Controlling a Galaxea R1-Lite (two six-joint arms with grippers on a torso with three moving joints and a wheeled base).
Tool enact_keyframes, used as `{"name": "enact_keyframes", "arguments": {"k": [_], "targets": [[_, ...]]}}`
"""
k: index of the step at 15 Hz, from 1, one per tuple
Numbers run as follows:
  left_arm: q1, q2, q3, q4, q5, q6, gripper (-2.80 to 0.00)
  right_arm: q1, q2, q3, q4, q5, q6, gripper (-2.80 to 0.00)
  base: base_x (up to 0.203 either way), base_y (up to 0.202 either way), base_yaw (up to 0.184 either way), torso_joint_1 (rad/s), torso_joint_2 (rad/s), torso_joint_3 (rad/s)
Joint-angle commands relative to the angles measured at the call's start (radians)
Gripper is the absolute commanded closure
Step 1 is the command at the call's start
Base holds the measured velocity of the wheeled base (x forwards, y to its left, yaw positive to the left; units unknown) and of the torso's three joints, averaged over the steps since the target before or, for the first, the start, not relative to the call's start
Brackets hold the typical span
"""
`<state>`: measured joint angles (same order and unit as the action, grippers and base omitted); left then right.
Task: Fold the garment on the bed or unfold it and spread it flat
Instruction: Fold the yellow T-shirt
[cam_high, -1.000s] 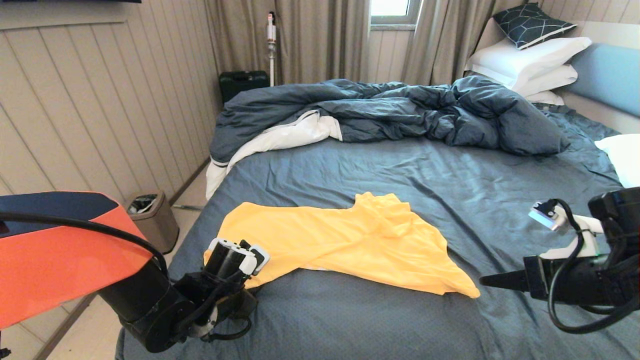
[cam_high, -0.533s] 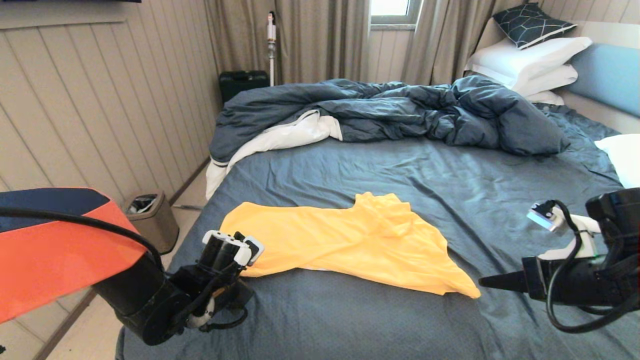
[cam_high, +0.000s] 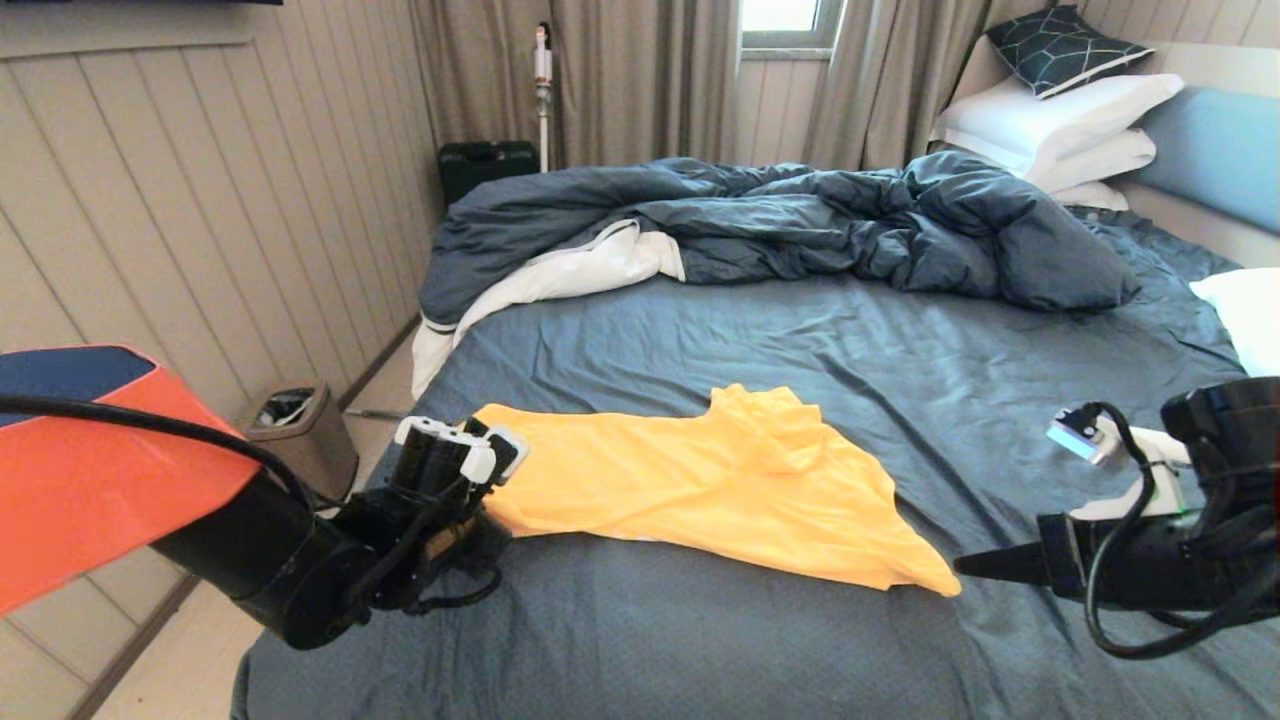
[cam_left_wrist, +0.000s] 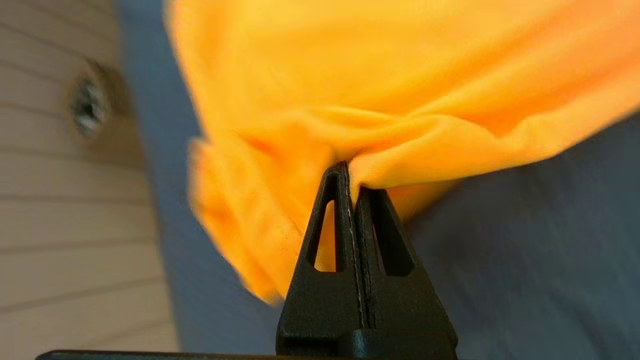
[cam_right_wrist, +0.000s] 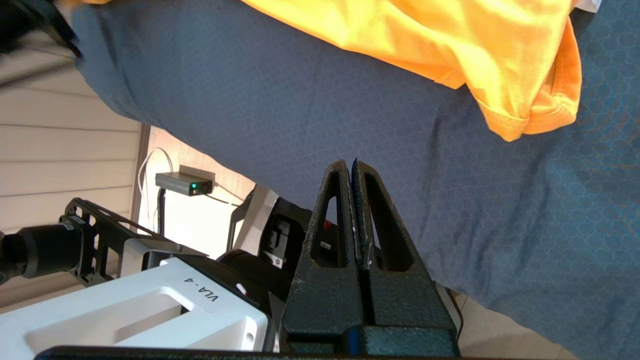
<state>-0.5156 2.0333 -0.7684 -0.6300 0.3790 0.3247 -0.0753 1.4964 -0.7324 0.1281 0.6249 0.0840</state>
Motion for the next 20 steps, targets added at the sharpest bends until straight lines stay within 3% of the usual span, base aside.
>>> {"name": "enact_keyframes", "arguments": {"k": [1,7,12,17,18,19,20], "targets": [[0.032,-0.018,-0.056,-0.002,0.003,0.022,0.0,0.0,0.024,-0.005,0.001,0.003,0.0,0.0,0.0,0.0,0.0,0.0,0.0,0.0],[0.126,0.076,-0.196,0.003,-0.007,0.05,0.0,-0.001,0.051,-0.01,0.001,0.004,0.0,0.0,0.0,0.0,0.0,0.0,0.0,0.0],[0.135,0.239,-0.345,-0.002,-0.012,0.051,0.0,-0.006,0.058,-0.009,-0.02,0.003,0.002,0.0,0.0,0.0,0.0,0.0,0.0,0.0],[0.135,0.283,-0.391,0.004,-0.028,0.051,0.0,-0.006,0.071,-0.007,-0.042,0.001,0.002,0.0,0.0,0.0,0.0,0.0,0.0,0.0],[0.136,0.283,-0.397,0.004,-0.029,0.051,-2.43,-0.006,0.07,-0.005,-0.042,0.001,0.002,0.0,0.0,0.0,0.0,0.0,0.0,0.0],[0.135,0.286,-0.409,0.004,-0.029,0.05,-2.8,-0.006,0.071,-0.005,-0.042,0.001,0.002,0.0,0.0,0.0,0.0,0.0,0.0,0.0],[0.135,0.282,-0.412,0.004,-0.029,0.048,-2.8,-0.008,0.071,-0.007,-0.042,0.001,0.002,0.0,0.0,0.0,0.0,0.0,0.0,0.0]]}}
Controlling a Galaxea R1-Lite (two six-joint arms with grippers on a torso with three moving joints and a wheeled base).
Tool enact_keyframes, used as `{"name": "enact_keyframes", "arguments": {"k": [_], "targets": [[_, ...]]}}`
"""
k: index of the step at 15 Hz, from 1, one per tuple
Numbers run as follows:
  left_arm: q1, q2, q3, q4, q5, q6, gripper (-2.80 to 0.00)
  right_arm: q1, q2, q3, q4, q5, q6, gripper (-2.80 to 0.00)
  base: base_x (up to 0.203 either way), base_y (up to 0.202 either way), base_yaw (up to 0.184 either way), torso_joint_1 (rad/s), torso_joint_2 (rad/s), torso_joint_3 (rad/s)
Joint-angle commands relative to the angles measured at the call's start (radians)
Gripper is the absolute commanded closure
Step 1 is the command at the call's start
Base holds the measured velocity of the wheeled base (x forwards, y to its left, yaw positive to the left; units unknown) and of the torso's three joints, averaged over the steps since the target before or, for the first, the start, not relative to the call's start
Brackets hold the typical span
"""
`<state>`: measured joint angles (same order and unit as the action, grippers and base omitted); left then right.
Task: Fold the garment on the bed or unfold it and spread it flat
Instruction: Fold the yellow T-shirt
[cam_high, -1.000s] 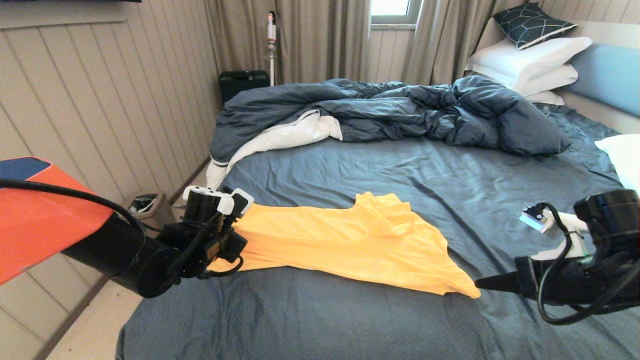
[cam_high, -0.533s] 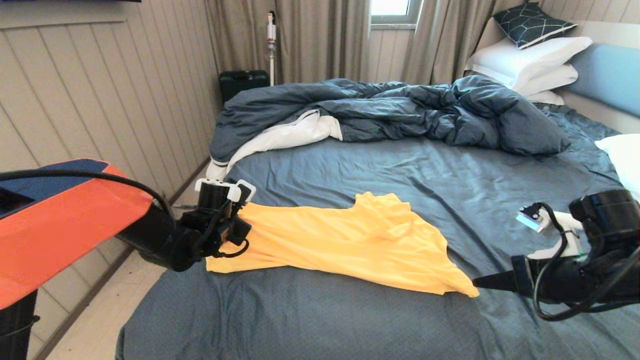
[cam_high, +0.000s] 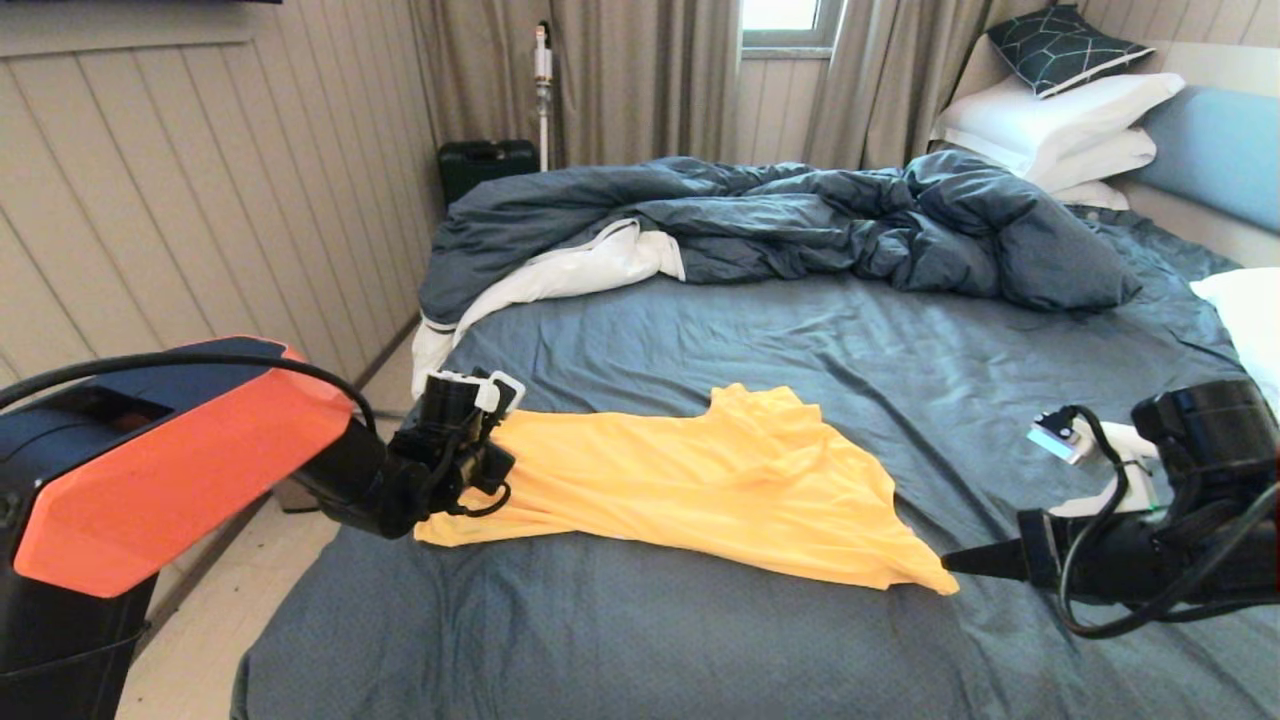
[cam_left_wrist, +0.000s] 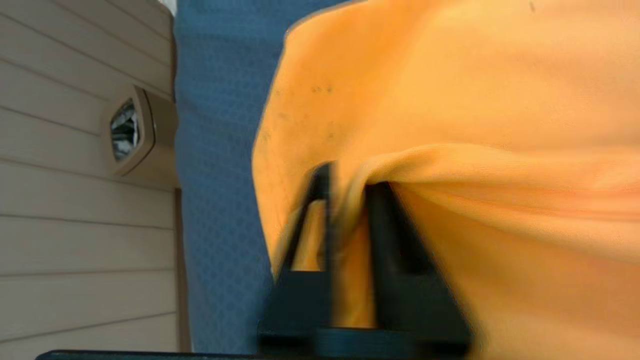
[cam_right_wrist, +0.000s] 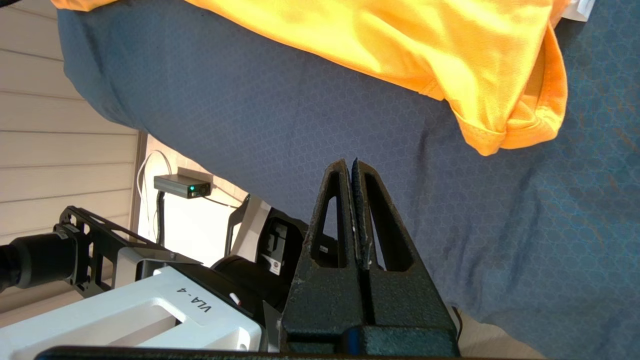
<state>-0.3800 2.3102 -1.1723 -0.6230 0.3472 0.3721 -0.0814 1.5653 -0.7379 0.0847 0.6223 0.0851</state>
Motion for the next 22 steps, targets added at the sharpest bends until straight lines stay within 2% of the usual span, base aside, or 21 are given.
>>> {"name": "enact_keyframes", "arguments": {"k": [1,8,12,16,22], "targets": [[0.0,-0.008,-0.004,-0.003,0.003,0.0,-2.8,-0.001,0.002,-0.002,0.0,0.004,0.001,0.0,0.0,0.0,0.0,0.0,0.0,0.0],[0.015,-0.1,0.025,0.004,0.004,-0.006,-2.8,-0.008,0.001,-0.003,0.0,0.005,0.001,0.0,0.0,0.0,0.0,0.0,0.0,0.0],[0.035,-0.085,0.0,0.005,0.003,-0.001,-2.8,-0.012,-0.001,-0.003,0.0,0.005,0.001,0.0,0.0,0.0,0.0,0.0,0.0,0.0],[0.066,-0.013,-0.079,0.004,-0.02,0.001,-2.8,-0.012,0.007,-0.005,0.0,0.007,0.001,0.0,0.0,0.0,0.0,0.0,0.0,0.0],[0.069,-0.007,-0.074,-0.001,-0.022,0.001,-2.8,-0.012,0.007,-0.005,0.0,0.007,0.001,0.0,0.0,0.0,0.0,0.0,0.0,0.0]]}}
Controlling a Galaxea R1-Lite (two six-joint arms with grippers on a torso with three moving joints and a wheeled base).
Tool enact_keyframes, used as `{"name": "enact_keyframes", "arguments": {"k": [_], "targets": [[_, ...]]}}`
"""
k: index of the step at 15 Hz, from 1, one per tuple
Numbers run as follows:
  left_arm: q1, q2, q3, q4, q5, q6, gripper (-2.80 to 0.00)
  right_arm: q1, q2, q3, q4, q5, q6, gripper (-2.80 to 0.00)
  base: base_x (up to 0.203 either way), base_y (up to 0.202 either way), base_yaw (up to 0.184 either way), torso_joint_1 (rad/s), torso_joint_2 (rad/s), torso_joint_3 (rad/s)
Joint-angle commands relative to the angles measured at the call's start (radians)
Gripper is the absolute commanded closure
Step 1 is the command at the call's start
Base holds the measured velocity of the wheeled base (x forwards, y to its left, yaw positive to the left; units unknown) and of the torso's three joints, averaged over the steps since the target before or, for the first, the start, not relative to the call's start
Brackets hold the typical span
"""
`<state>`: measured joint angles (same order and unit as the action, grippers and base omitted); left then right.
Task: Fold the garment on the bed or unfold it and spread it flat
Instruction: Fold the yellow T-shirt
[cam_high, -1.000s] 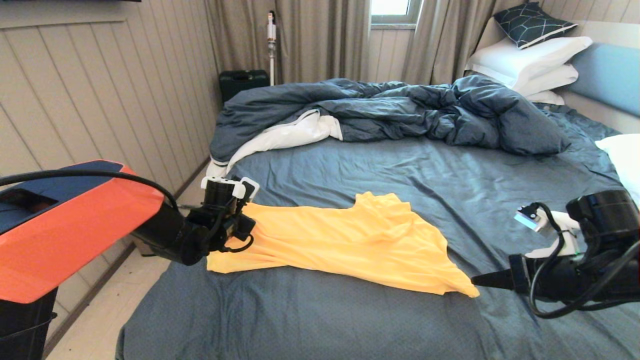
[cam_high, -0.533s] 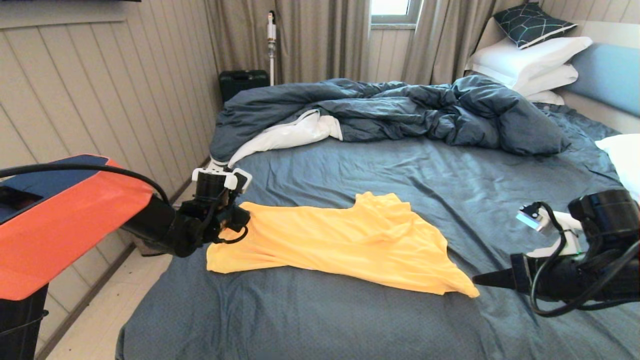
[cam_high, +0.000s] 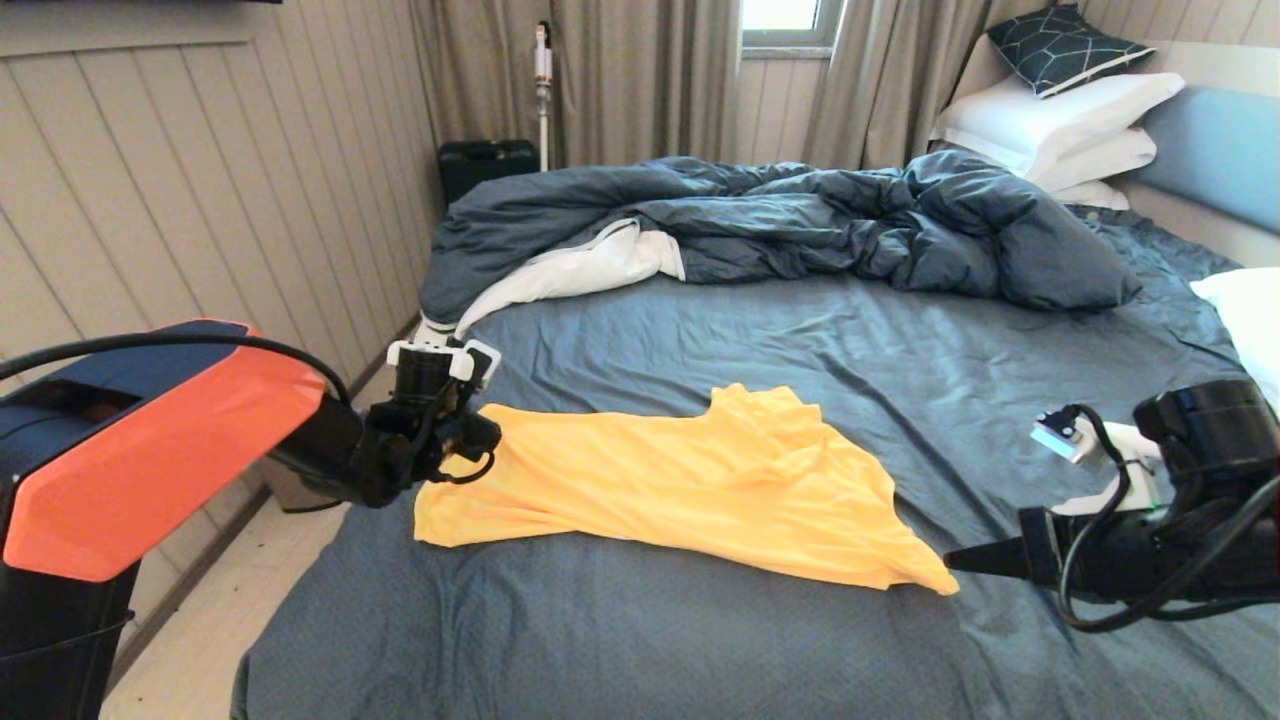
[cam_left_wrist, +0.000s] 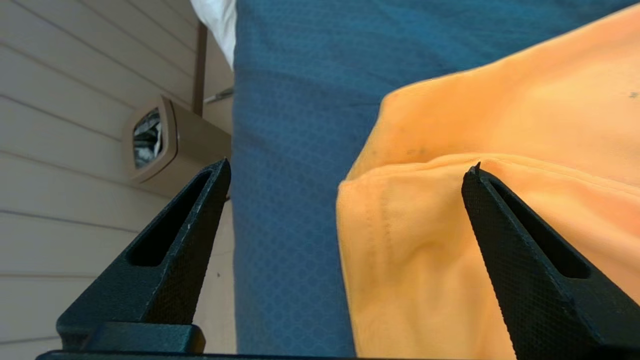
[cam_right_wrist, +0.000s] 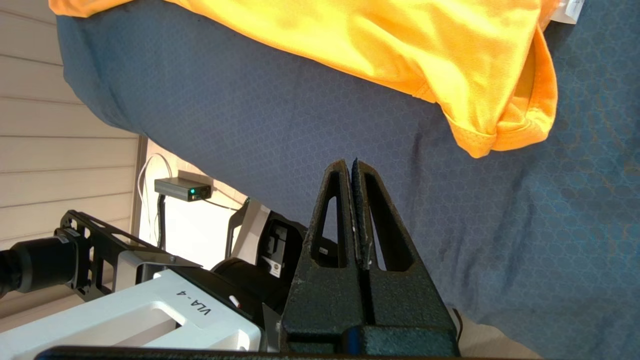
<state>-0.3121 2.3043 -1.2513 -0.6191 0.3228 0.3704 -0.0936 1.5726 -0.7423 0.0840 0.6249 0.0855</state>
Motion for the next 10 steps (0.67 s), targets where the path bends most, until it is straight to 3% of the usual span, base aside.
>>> {"name": "enact_keyframes", "arguments": {"k": [1,3,6,8,10], "targets": [[0.001,-0.01,0.008,-0.009,0.002,0.002,-2.8,0.0,0.0,0.0,0.0,0.004,0.0,0.0,0.0,0.0,0.0,0.0,0.0,0.0],[0.001,-0.054,0.026,-0.009,0.002,0.001,-2.8,0.0,0.001,0.0,0.0,0.004,0.0,0.0,0.0,0.0,0.0,0.0,0.0,0.0],[0.001,-0.167,0.144,-0.003,-0.004,-0.028,-2.8,-0.008,0.0,-0.003,0.0,0.005,0.003,0.0,0.0,0.0,0.0,0.0,0.0,0.0],[0.004,-0.27,0.251,0.01,-0.026,-0.104,-2.8,-0.021,0.0,-0.01,0.0,0.006,0.005,0.0,0.0,0.0,0.0,0.0,0.0,0.0],[0.03,-0.369,0.31,0.097,-0.082,-0.241,-2.8,-0.043,0.003,-0.024,0.0,0.007,0.005,0.0,0.0,0.0,0.0,0.0,0.0,0.0]]}}
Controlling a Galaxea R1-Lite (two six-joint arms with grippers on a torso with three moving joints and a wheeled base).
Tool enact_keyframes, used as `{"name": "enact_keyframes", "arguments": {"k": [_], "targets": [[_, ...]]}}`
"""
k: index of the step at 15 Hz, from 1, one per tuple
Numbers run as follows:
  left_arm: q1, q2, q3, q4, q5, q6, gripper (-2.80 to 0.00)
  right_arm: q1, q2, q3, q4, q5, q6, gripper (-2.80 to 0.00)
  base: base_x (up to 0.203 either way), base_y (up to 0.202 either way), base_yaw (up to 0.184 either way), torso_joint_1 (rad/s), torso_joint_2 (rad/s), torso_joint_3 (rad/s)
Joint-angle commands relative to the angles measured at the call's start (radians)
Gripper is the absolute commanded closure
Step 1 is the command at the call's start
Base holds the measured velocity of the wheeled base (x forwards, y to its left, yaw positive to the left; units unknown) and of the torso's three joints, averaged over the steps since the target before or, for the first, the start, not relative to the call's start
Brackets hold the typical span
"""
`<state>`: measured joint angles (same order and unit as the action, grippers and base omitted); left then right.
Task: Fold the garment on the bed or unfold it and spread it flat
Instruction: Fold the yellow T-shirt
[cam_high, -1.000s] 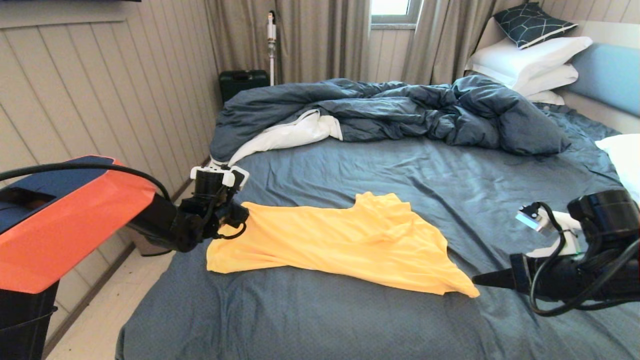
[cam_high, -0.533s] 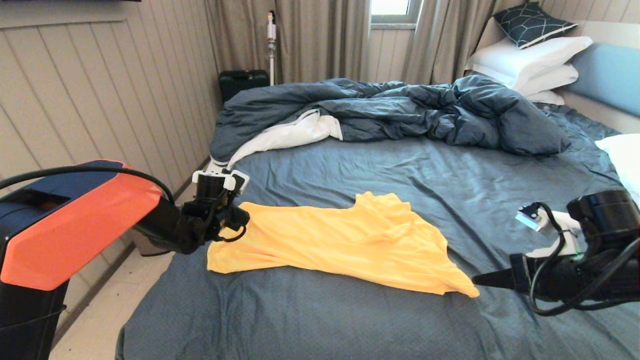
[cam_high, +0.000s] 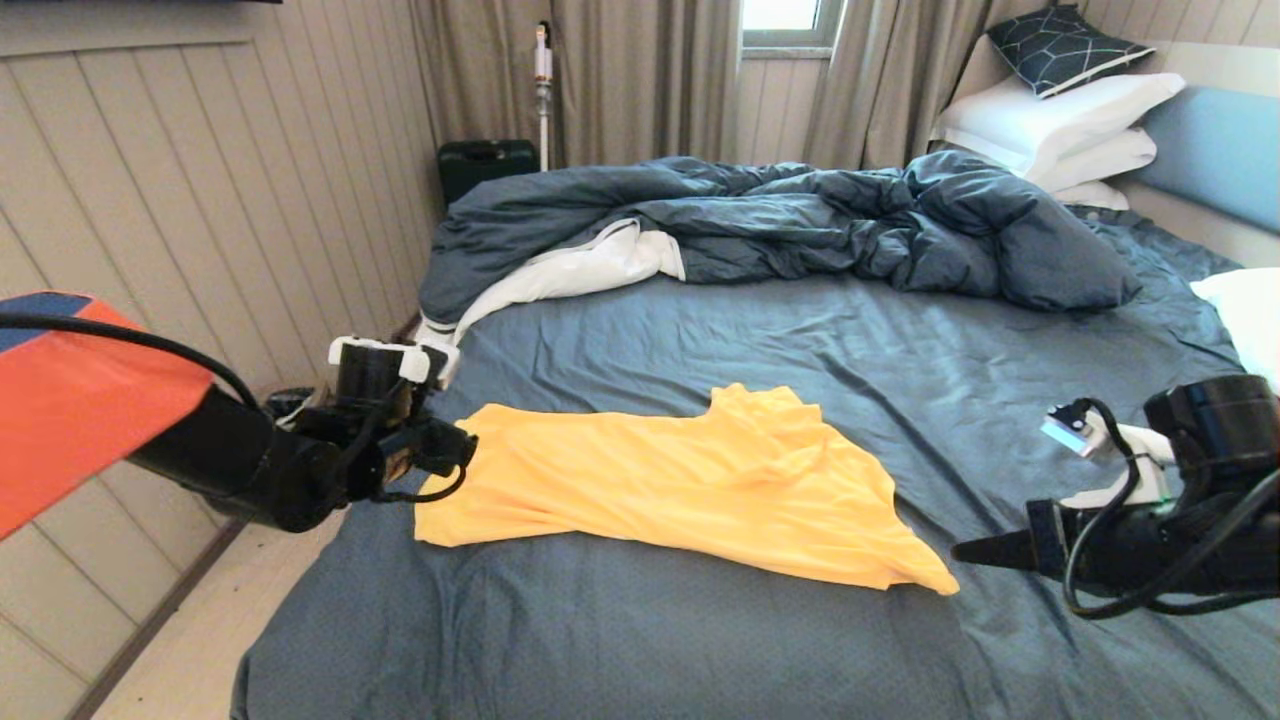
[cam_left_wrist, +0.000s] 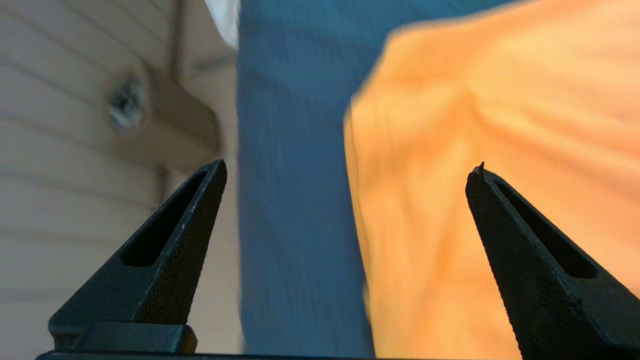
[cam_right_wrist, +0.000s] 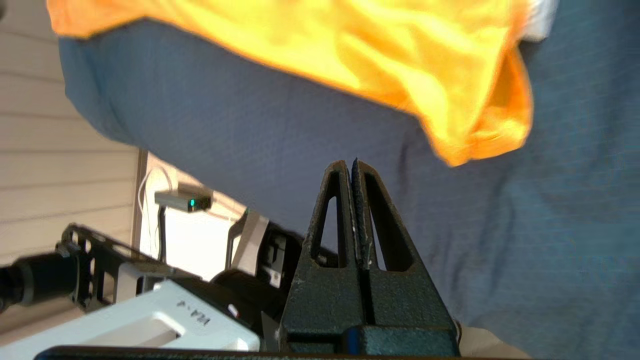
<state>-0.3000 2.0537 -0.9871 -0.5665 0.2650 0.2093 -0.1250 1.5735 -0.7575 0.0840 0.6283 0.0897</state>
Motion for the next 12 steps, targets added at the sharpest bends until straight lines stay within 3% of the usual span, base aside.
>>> {"name": "enact_keyframes", "arguments": {"k": [1,3,4,5,6,7,8,12], "targets": [[0.044,-0.161,0.049,0.143,-0.09,-0.191,-2.8,-0.029,0.008,-0.018,0.0,0.005,0.002,0.0,0.0,0.0,0.0,0.0,0.0,0.0],[0.099,-0.223,0.014,0.396,-0.306,-0.4,-2.8,-0.059,0.024,-0.046,0.002,0.011,0.005,0.0,0.0,0.0,0.0,0.0,0.0,0.0],[0.138,-0.241,-0.015,0.493,-0.429,-0.471,-2.8,-0.075,0.038,-0.058,0.003,0.011,0.007,0.0,0.0,0.0,0.0,0.0,0.0,0.0],[0.174,-0.245,-0.032,0.549,-0.527,-0.509,-2.8,-0.086,0.054,-0.069,0.003,0.011,0.007,0.0,0.0,0.0,0.0,0.0,0.0,0.0],[0.193,-0.236,-0.037,0.581,-0.581,-0.535,-2.8,-0.095,0.077,-0.079,0.003,0.011,0.006,0.0,0.0,0.0,0.0,0.0,0.0,0.0],[0.194,-0.219,-0.036,0.586,-0.588,-0.542,-2.8,-0.103,0.095,-0.085,0.002,0.011,0.001,0.0,0.0,0.0,0.0,0.0,0.0,0.0],[0.193,-0.208,-0.031,0.586,-0.594,-0.553,-2.8,-0.109,0.107,-0.087,0.0,0.01,-0.004,-2.8,0.0,0.0,0.0,0.0,0.0,0.0],[0.169,-0.112,-0.042,0.576,-0.596,-0.561,-2.8,-0.126,0.141,-0.103,-0.019,0.011,-0.001,-2.8,0.0,0.0,0.0,0.0,0.0,0.0]]}}
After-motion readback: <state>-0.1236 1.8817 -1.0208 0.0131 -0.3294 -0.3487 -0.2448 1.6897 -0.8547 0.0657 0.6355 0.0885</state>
